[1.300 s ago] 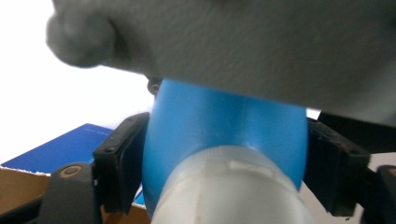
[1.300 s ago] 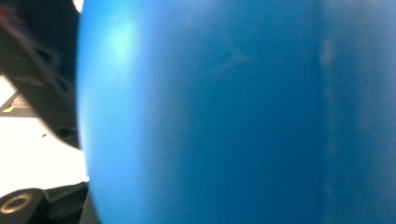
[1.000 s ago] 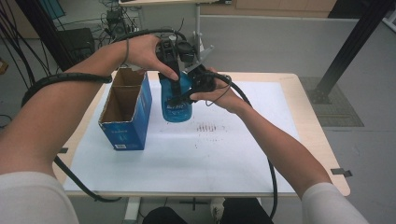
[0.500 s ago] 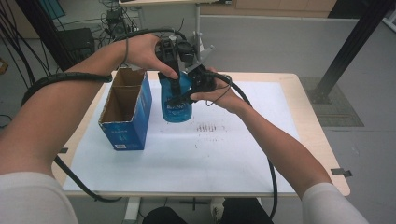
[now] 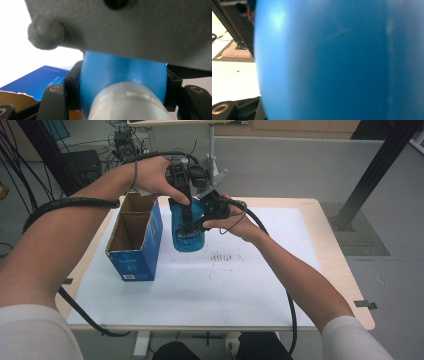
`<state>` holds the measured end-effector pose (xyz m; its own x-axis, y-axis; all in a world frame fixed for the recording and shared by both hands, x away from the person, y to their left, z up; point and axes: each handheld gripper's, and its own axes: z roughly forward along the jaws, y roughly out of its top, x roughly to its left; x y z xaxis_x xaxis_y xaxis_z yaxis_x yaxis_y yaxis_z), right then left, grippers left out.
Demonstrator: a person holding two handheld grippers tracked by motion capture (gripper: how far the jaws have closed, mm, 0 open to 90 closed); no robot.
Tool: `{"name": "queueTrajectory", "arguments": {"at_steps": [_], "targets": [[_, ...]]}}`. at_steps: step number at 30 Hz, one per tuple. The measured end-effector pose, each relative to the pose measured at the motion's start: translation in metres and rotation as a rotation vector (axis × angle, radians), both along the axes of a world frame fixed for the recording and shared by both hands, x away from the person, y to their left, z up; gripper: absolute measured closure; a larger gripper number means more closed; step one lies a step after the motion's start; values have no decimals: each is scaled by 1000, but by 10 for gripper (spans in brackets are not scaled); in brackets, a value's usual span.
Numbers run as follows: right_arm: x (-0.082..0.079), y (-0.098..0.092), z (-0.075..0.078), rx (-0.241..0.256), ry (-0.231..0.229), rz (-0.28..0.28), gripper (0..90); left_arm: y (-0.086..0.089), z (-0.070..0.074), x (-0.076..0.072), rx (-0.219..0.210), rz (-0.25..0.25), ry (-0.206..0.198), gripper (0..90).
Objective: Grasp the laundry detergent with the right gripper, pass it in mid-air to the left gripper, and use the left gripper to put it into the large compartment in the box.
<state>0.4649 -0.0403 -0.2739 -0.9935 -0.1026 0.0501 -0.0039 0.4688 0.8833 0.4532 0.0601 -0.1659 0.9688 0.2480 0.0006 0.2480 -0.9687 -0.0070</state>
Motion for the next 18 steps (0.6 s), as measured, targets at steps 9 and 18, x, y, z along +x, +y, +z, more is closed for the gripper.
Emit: {"name": "queueTrajectory", "arguments": {"at_steps": [9, 18], "targets": [[0, -2, 0, 5, 19, 1, 437, -1, 0, 1, -7, -2, -1, 372], [1, -1, -2, 17, 8, 12, 435, 0, 0, 0, -6, 3, 1, 373]]}}
